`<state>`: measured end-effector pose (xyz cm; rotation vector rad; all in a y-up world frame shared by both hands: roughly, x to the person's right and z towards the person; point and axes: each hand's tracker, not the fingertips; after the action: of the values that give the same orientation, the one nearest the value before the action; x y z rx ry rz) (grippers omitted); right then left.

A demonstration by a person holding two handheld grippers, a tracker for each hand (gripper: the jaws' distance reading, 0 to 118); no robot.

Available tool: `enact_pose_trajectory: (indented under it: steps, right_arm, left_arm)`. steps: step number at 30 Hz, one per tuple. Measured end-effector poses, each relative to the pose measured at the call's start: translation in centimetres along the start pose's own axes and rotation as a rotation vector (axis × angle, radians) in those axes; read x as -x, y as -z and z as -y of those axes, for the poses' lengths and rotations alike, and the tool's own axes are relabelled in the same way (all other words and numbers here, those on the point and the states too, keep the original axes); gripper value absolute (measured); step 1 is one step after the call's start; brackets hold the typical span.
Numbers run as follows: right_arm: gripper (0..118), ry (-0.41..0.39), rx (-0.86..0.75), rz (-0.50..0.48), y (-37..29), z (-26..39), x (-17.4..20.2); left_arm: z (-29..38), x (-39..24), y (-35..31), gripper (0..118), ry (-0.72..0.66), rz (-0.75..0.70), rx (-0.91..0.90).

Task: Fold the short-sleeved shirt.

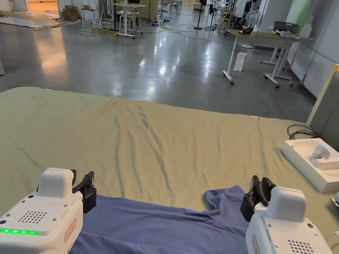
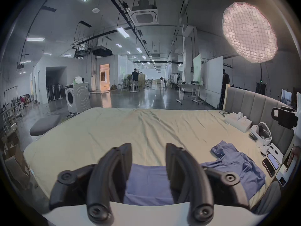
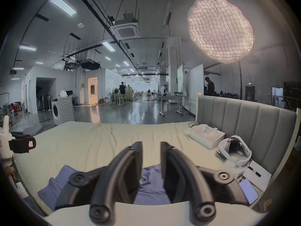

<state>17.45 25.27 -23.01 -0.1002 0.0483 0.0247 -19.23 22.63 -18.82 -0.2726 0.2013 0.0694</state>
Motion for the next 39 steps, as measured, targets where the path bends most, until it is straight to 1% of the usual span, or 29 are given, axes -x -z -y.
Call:
enact_pose_trajectory:
  steps: [1,2,3,5,9,11,12,18,22,25,26,27,28,29,30,33,37,39]
  right_arm:
    - [12,-0.001,0.001,0.0,0.2,-0.1,0.1]
    - [1,-0.001,0.003,-0.005,0.5,-0.2,0.2]
    - [0,0.006,0.006,-0.012,0.7,-0.2,0.2]
    - [0,0.006,0.023,-0.025,1.3,-0.2,0.3]
    - [0,-0.011,0.046,-0.028,2.3,0.3,0.5]
    - [0,-0.016,0.063,-0.032,2.8,0.5,0.6]
    - [0,-0.02,0.076,-0.036,3.1,0.7,0.5]
    - [0,-0.031,0.132,-0.046,5.1,2.1,0.4]
    - [0,-0.035,0.17,-0.049,6.4,3.0,0.2]
    - [0,-0.044,0.219,-0.045,7.6,3.9,0.0]
    - [0,-0.042,0.235,-0.045,8.0,4.2,-0.2]
    - [0,-0.037,0.252,-0.042,8.3,4.5,-0.3]
    - [0,-0.029,0.263,-0.038,8.6,4.8,-0.5]
    - [0,-0.027,0.27,-0.033,8.8,5.0,-0.7]
    - [0,-0.029,0.282,-0.024,9.0,5.2,-0.8]
    - [0,-0.029,0.304,-0.01,9.3,5.9,-1.2]
    - [0,-0.041,0.334,0.009,9.6,6.7,-1.9]
    - [0,-0.043,0.347,0.017,9.6,7.0,-2.3]
  left_arm:
    - [0.0,-0.2,0.2,26,-0.002,0.001,0.001]
    - [-0.1,-0.3,0.4,6,0.011,-0.035,0.007]
    - [-0.1,-0.3,0.6,3,0.007,-0.044,0.009]
    - [-0.1,0.3,0.9,2,-0.047,0.017,0.025]
    - [0.2,1.0,1.8,1,-0.009,-0.001,0.062]
    - [0.3,1.7,2.9,1,-0.013,-0.011,0.114]
    - [0.4,2.4,3.9,1,-0.031,0.002,0.169]
    - [1.5,6.4,11.8,1,-0.067,-0.02,0.411]
    - [2.3,8.0,17.5,2,-0.062,0.014,0.546]
    - [2.6,8.8,21.4,9,-0.076,0.031,0.639]
    - [2.7,8.9,22.6,9,-0.071,0.026,0.662]
    - [3.0,9.0,23.7,21,-0.073,0.019,0.693]
    - [3.3,9.1,24.8,38,-0.077,0.022,0.722]
    - [3.5,9.1,25.7,57,-0.081,0.032,0.748]
    - [3.8,9.2,26.5,61,-0.078,0.035,0.763]
    - [5.2,9.0,28.5,61,-0.047,0.028,0.836]
    - [7.6,8.3,30.1,61,0.006,-0.016,0.956]
    - [7.8,7.8,29.5,58,0.007,-0.021,0.914]
